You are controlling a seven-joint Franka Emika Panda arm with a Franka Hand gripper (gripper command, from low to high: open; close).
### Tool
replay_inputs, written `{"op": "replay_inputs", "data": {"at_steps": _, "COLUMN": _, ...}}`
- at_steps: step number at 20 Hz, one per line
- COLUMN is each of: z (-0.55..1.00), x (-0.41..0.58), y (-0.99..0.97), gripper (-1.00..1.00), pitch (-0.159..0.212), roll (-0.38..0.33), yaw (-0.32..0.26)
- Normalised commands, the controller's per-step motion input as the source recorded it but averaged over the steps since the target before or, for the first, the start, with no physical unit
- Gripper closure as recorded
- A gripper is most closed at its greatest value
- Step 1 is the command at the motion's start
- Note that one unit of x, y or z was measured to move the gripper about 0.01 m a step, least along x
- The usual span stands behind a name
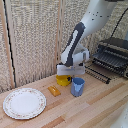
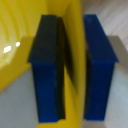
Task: Notice the yellow vessel located before you. Bring your fastener close to the yellow vessel and smoothly hold it. Transfer the yellow vessel above the white plating and let go of your hold on it, then set the vessel on the plating.
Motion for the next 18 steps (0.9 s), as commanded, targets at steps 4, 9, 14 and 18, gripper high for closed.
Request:
{"op": "replay_inputs", "data": {"at_steps": 4, "z": 0.69, "x": 0.334, "y": -0.07, "gripper": 1.00, "pitch": -0.088, "roll": 0.077, "yaw": -0.086}}
{"op": "replay_inputs", "data": {"at_steps": 9, "z": 0.77, "x": 0.443, "y": 0.04, "gripper": 1.00, "pitch": -0.065, "roll": 0.059, "yaw": -0.051}}
{"op": "replay_inputs", "data": {"at_steps": 14, "z": 0.76, "x": 0.405, "y": 0.38, "gripper": 1.00, "pitch": -0.017, "roll": 0.064, "yaw": -0.003}}
{"op": "replay_inputs", "data": {"at_steps": 18, "z": 0.67, "x": 0.239, "y": 0.74, "gripper": 1.00, "pitch": 0.027, "roll": 0.034, "yaw": 0.015}}
